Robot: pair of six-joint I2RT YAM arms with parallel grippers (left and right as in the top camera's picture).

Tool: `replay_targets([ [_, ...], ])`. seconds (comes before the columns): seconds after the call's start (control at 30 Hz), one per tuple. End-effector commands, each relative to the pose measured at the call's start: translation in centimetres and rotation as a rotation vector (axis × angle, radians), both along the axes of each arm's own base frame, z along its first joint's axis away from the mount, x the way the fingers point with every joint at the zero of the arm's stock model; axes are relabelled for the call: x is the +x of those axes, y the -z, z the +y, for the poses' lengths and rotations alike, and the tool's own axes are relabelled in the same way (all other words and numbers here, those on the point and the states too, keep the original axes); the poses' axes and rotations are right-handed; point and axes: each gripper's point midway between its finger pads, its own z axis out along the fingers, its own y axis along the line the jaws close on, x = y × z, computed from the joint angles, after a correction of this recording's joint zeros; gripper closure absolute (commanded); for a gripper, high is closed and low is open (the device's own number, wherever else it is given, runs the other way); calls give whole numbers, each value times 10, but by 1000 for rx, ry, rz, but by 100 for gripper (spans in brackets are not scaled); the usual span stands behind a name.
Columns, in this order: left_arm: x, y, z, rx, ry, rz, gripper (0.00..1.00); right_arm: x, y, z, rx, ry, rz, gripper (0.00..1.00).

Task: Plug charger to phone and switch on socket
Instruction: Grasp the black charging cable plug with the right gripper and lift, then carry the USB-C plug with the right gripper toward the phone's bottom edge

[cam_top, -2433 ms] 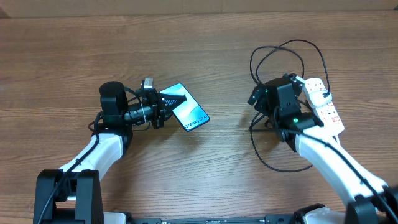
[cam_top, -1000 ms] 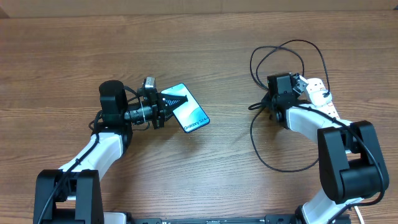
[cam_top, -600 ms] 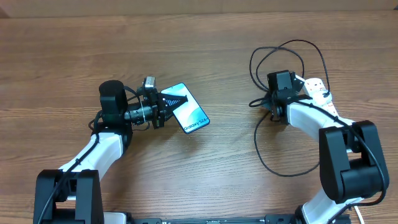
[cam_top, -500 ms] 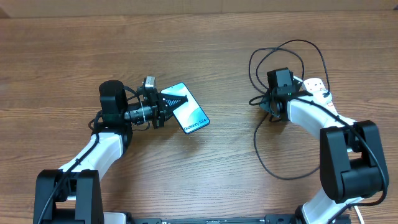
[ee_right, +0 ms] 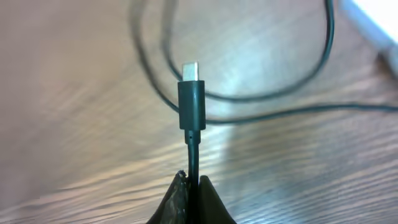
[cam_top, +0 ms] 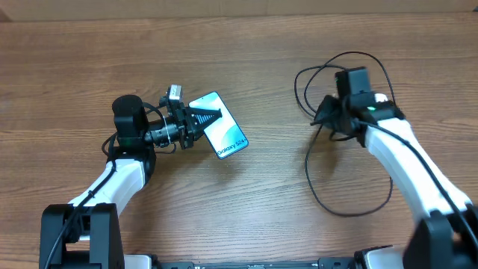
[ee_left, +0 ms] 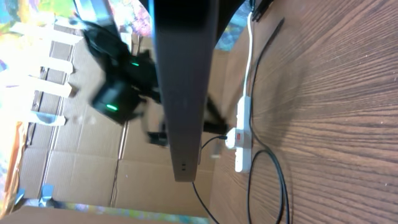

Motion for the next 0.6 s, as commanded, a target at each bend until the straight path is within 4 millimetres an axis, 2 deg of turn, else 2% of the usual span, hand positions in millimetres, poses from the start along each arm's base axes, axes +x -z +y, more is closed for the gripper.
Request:
replay_targets([
  [0.0,1,-13,-1,-2,32,-72,96,-1,-31,2,-5,-43,-72,96],
  [0.13,1,-13,0,-2,32,-72,96,-8,-32,3,-9,-81,-57,96],
  [0.2,1,-14,0,-3,33,-80,96,-20,-28,15,41,-148,-11,96],
  [0.37,4,-26,6,-13,49,-155,96,-64,-30,63,232,-493,79,96],
  [0.43,7,-32,10,-20,62,-176,96,-84,-37,78,315,-615,93,96],
  [0.57,18,-46,11,-30,102,-216,96,-130,-67,106,523,-852,85,96],
])
